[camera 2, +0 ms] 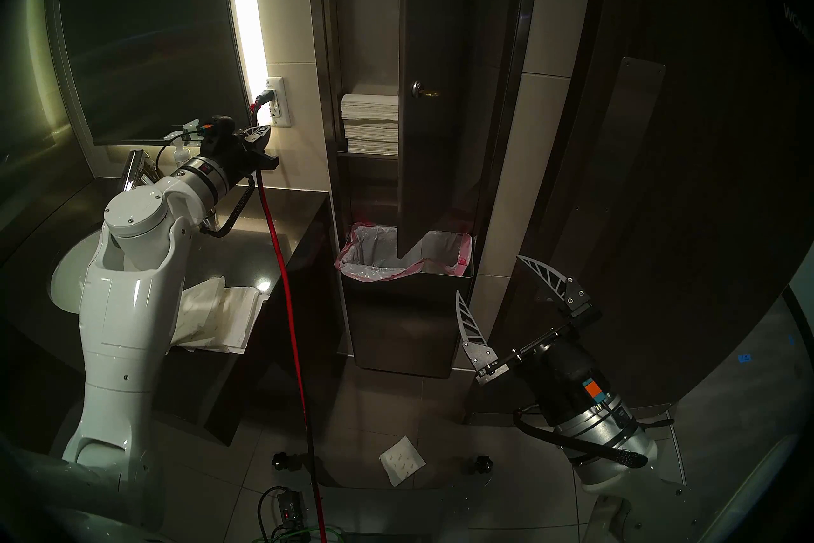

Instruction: Twist key and open towel dispenser

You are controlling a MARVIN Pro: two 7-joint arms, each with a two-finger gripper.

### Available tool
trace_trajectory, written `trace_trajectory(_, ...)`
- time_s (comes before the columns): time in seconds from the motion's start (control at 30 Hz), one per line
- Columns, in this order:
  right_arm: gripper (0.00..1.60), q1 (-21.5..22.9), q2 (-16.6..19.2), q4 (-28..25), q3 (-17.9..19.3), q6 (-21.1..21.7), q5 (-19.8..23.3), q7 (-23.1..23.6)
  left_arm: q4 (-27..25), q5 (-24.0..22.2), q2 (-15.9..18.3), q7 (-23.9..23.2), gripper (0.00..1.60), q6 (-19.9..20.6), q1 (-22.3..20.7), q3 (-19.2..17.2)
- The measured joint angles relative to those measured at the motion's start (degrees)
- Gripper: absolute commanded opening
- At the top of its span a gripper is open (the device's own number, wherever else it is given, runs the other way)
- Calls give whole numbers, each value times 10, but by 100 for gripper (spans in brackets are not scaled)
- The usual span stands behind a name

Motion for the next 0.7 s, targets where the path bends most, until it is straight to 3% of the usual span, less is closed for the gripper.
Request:
trace_trajectory(0.4,160,0,0,0,0,1,0,0,-104,39,-26,78,0,62,72,7)
trace_trajectory(0.7,160,-1,0,0,0,1,0,0,-156,57,-38,110,0,115,100,18)
